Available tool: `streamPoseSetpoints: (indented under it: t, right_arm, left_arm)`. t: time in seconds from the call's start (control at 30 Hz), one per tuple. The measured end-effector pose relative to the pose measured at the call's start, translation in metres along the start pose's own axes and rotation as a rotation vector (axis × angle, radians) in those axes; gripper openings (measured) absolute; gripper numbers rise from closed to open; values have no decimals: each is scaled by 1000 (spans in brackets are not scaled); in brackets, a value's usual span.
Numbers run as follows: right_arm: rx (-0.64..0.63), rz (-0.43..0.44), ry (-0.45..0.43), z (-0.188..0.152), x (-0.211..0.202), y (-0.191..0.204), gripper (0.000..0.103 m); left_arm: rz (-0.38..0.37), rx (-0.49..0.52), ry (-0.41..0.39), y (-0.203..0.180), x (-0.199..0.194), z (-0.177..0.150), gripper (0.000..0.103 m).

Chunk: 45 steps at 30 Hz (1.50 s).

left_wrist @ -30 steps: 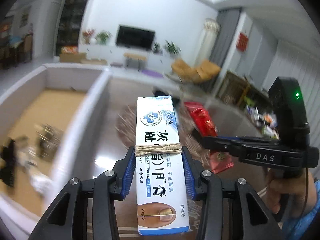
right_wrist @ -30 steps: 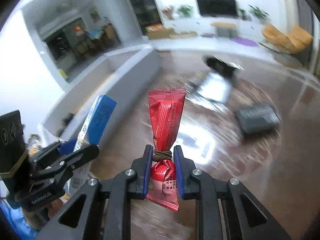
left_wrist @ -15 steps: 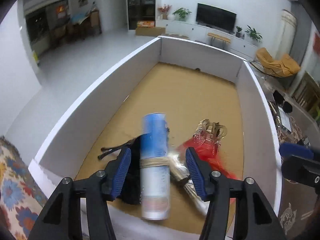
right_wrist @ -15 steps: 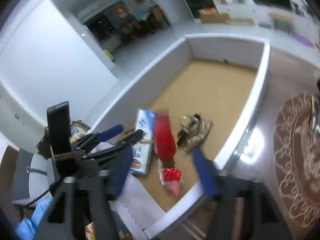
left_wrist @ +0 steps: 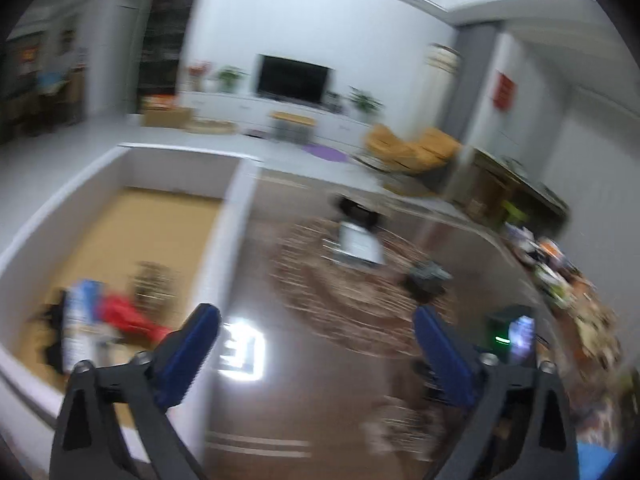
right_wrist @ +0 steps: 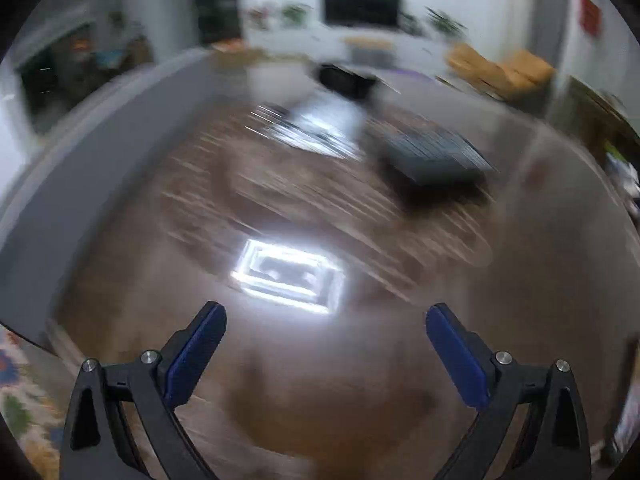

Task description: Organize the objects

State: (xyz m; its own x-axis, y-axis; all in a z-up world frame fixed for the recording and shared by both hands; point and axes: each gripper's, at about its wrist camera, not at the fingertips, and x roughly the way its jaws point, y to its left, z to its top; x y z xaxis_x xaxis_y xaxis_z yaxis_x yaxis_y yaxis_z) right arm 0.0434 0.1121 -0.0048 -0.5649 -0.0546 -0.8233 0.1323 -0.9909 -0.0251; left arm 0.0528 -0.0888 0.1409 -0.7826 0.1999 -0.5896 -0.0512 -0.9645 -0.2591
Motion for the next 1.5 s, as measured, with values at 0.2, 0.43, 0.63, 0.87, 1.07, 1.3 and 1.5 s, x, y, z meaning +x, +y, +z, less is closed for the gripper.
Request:
streamPoseSetpoints:
  t: [0.2, 0.43, 0.63, 0.87, 1.07, 1.3, 1.5]
  right_arm:
    - [38, -24, 4, 11, 25, -33, 103]
    - [42, -19, -14, 33, 37, -31, 103]
    - [74, -40, -14, 29, 37, -34, 103]
    - [101, -49, -15, 28, 35, -41, 103]
    - [99, -52, -15, 28, 34, -41, 103]
    - [99, -52, -15, 28, 34, -41, 103]
    - [99, -52, -14, 28, 35, -41, 103]
  left_arm:
    - [67, 150, 128, -66, 104, -42, 102]
    - [191, 172, 197, -60, 194, -50, 103]
    - [131, 43, 255, -32, 218, -52, 103]
    - [229, 144, 282, -51, 225, -58, 103]
    - [222, 135, 284, -49, 223, -58, 103]
    - [222, 135, 284, -49, 223, -58, 103]
    - [222, 135, 284, -49, 223, -58, 103]
